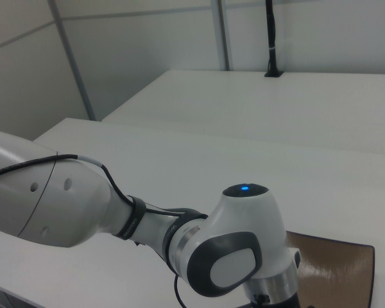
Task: Put potatoes on a ceramic plate
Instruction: 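Lower the gripper onto the yellow potato and close on it, then lift the potato and carry it over the brown plate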
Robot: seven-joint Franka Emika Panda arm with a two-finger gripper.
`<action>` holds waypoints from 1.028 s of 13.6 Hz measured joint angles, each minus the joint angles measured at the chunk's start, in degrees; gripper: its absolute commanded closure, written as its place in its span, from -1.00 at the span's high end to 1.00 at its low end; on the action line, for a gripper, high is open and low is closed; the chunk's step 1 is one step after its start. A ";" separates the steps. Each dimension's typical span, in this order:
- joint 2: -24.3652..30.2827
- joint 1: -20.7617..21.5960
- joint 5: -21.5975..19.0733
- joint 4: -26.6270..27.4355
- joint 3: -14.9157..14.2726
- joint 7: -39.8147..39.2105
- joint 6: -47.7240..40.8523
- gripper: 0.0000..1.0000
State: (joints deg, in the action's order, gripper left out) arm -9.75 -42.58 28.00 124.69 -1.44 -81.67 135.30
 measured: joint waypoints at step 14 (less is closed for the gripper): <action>4.08 0.44 -11.06 -7.65 1.89 5.80 -13.01 -0.08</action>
State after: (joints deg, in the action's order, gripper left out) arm -5.66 -42.15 16.93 117.04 0.45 -75.87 122.29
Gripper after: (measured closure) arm 0.339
